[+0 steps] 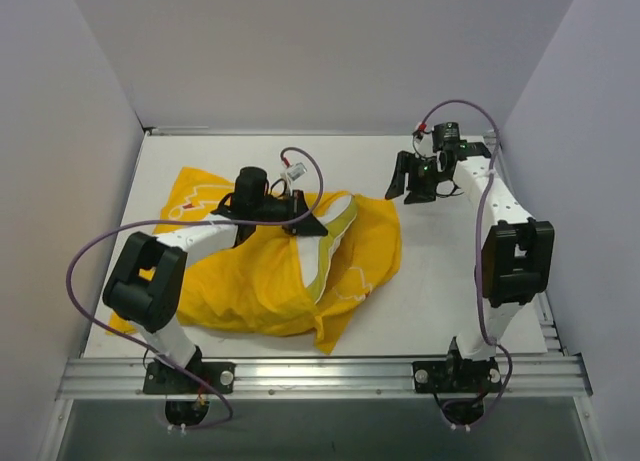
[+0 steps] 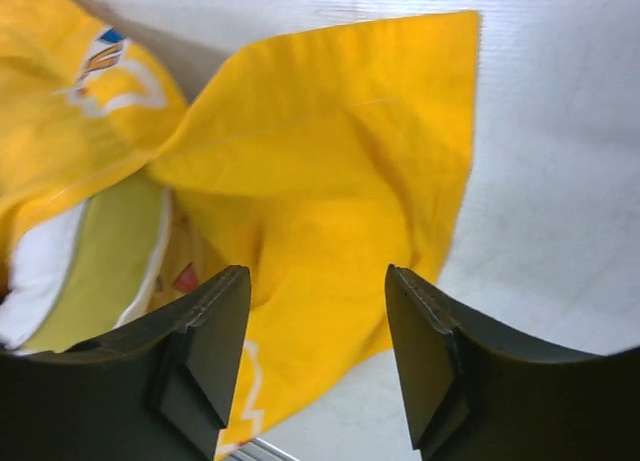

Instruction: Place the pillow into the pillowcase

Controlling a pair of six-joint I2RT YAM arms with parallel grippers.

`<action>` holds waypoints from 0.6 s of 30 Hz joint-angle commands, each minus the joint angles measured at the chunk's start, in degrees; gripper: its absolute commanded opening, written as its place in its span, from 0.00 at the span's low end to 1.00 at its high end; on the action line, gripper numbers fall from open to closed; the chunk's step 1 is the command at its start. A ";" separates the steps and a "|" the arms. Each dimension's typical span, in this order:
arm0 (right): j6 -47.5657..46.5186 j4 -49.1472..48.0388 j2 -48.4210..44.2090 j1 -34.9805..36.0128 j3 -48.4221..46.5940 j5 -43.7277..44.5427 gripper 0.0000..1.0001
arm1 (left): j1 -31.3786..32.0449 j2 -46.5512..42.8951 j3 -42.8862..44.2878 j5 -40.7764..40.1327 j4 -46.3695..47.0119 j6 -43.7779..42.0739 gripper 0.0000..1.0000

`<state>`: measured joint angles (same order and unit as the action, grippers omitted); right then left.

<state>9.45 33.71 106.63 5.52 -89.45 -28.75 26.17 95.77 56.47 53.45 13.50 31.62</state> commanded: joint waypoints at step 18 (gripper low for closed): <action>33.87 -37.32 -1.96 17.59 21.87 -1.86 0.59 | -0.16 3.02 5.93 3.59 23.07 14.26 0.00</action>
<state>39.24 2.24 103.42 21.82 -64.55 -37.15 25.82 99.68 59.27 54.57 29.80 43.88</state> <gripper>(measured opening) 0.523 0.046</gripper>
